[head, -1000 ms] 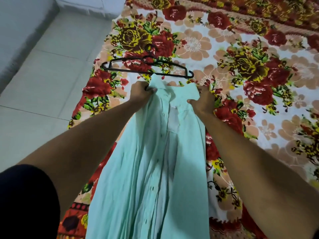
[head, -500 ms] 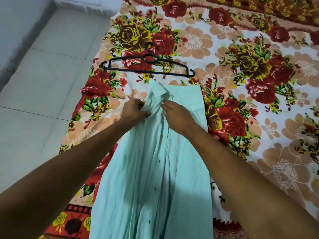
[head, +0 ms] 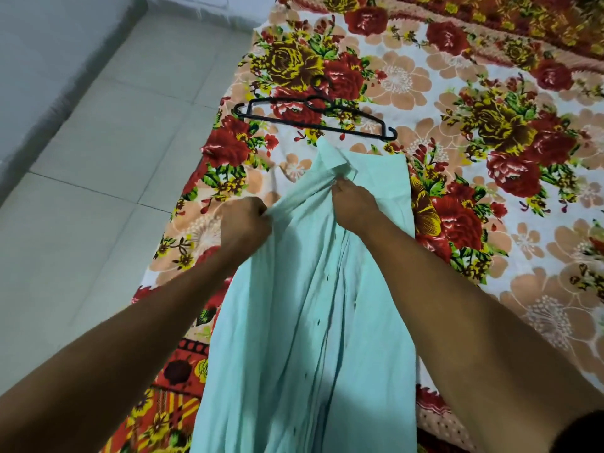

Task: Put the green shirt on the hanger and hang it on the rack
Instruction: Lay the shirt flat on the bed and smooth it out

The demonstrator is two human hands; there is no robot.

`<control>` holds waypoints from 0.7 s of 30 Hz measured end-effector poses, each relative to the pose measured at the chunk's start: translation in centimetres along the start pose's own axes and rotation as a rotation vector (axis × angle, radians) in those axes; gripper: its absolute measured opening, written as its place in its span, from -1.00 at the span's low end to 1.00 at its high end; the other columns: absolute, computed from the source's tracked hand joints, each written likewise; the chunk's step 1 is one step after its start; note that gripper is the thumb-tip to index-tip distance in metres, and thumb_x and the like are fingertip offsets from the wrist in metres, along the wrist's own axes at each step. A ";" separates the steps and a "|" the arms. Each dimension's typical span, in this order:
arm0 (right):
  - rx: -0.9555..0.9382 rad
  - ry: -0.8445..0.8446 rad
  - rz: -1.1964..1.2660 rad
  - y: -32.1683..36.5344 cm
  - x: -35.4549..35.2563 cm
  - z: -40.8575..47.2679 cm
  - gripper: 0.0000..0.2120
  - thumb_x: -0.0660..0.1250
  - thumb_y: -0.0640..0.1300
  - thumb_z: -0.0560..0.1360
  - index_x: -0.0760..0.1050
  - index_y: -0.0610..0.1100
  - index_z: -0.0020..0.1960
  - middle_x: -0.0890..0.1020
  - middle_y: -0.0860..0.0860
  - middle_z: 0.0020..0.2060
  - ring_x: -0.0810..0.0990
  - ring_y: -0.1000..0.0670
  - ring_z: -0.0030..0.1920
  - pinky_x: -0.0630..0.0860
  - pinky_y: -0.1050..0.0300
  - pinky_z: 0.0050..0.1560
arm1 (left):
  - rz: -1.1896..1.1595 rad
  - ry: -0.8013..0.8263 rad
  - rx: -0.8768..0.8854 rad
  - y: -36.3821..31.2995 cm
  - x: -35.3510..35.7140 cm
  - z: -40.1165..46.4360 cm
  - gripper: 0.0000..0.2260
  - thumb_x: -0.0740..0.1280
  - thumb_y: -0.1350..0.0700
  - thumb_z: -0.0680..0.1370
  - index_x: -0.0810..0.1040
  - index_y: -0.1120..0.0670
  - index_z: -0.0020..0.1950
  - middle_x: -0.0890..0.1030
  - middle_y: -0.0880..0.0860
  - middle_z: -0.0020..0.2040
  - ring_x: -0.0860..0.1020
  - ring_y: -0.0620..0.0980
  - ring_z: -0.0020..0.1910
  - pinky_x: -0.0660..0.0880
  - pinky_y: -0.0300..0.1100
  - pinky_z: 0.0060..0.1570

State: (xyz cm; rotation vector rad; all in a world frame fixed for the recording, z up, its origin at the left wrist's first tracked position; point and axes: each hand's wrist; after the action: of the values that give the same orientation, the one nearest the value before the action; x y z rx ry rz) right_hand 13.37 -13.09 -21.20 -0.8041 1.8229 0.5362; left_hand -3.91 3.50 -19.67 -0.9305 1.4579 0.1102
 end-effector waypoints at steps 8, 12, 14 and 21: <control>0.069 -0.191 -0.104 4.8 -0.8 -2.3 -0.51 0.31 -0.26 0.52 0.37 -0.25 0.43 0.41 -0.25 0.40 0.47 -0.24 0.32 0.45 -0.12 0.25 | -0.147 0.294 -0.148 3.1 -2.0 -3.7 -0.62 0.57 -0.13 0.40 0.64 0.13 0.00 0.65 0.09 -0.07 0.61 0.11 -0.09 0.54 -0.05 -0.14; -0.373 -0.361 0.068 10.1 2.8 -6.3 -0.53 0.37 -0.30 0.41 0.53 -0.18 0.32 0.58 -0.22 0.20 0.60 -0.27 0.15 0.54 -0.11 0.09 | -0.226 0.281 -0.151 5.6 -2.3 -6.6 -0.81 0.46 0.01 0.43 0.65 0.13 -0.11 0.64 0.12 -0.16 0.63 0.15 -0.09 0.36 -0.13 -0.26; -0.432 -0.234 0.115 11.4 4.6 -7.4 -0.50 0.36 -0.22 0.52 0.46 -0.14 0.46 0.53 -0.24 0.36 0.55 -0.28 0.31 0.54 -0.16 0.22 | -0.257 0.148 -0.216 6.7 -3.1 -6.6 -0.81 0.46 0.11 0.51 0.68 0.21 0.01 0.66 0.15 -0.10 0.61 0.13 -0.07 0.38 -0.16 -0.17; -0.291 0.040 0.157 13.0 3.8 -8.4 -0.19 0.39 0.04 0.60 0.04 -0.24 0.64 0.13 -0.23 0.63 0.15 -0.17 0.63 0.21 -0.09 0.58 | -0.195 0.230 -0.205 7.6 -3.6 -11.9 -0.41 0.53 -0.34 0.35 0.57 0.05 0.16 0.61 -0.04 -0.02 0.58 0.03 -0.07 0.52 -0.07 -0.12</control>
State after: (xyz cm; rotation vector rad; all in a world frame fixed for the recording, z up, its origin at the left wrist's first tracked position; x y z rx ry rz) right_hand -2.45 -11.09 -21.61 -0.8735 1.8792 0.9082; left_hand -18.34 3.12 -18.25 -1.2823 1.5781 0.0078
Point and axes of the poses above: each hand's wrist, its own z-axis towards the middle knuckle, its own x-axis out of the palm, y = z × x
